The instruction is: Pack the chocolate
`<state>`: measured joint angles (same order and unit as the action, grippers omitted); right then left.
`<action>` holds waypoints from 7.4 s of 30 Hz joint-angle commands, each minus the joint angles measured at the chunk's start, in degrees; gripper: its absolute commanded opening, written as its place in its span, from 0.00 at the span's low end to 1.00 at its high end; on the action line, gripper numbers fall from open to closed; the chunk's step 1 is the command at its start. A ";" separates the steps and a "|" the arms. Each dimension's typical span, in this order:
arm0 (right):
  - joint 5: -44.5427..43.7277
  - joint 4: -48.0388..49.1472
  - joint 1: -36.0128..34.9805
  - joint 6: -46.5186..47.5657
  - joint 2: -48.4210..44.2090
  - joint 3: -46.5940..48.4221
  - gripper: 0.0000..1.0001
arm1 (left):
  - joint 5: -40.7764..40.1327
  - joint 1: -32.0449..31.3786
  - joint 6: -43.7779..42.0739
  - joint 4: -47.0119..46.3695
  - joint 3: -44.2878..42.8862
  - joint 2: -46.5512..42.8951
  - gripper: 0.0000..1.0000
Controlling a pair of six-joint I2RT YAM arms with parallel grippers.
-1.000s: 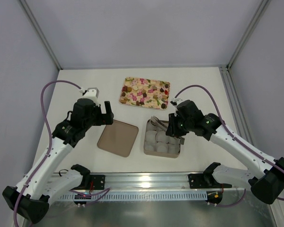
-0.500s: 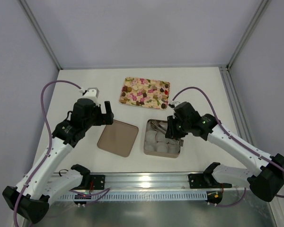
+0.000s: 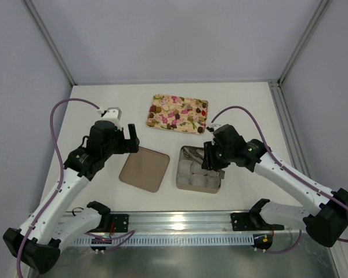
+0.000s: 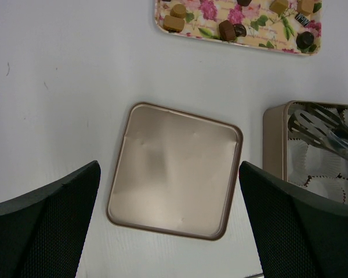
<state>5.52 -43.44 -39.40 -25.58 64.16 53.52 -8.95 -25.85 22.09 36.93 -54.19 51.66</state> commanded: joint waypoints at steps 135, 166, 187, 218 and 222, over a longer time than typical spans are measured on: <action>-11.14 -6.04 -1.38 11.52 47.19 48.26 0.35 | 0.51 0.18 0.24 -0.63 -1.97 0.55 1.00; -11.06 -4.90 0.28 9.41 33.51 48.44 0.24 | 0.16 0.09 0.24 -0.63 -2.06 0.46 1.00; -7.01 -10.44 0.46 1.07 -7.47 7.59 0.24 | 1.30 0.18 0.59 -0.63 -2.05 0.20 1.00; -6.23 -8.33 0.46 1.59 -7.38 3.78 0.43 | 1.22 0.18 0.68 -0.72 -1.79 0.55 1.00; -3.50 -9.64 0.46 2.82 -7.83 9.39 0.42 | 1.22 0.18 0.59 -0.63 -1.97 0.64 1.00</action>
<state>-0.54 -53.43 -39.07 -23.97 57.49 56.34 -7.88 -25.85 22.31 37.10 -54.19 52.27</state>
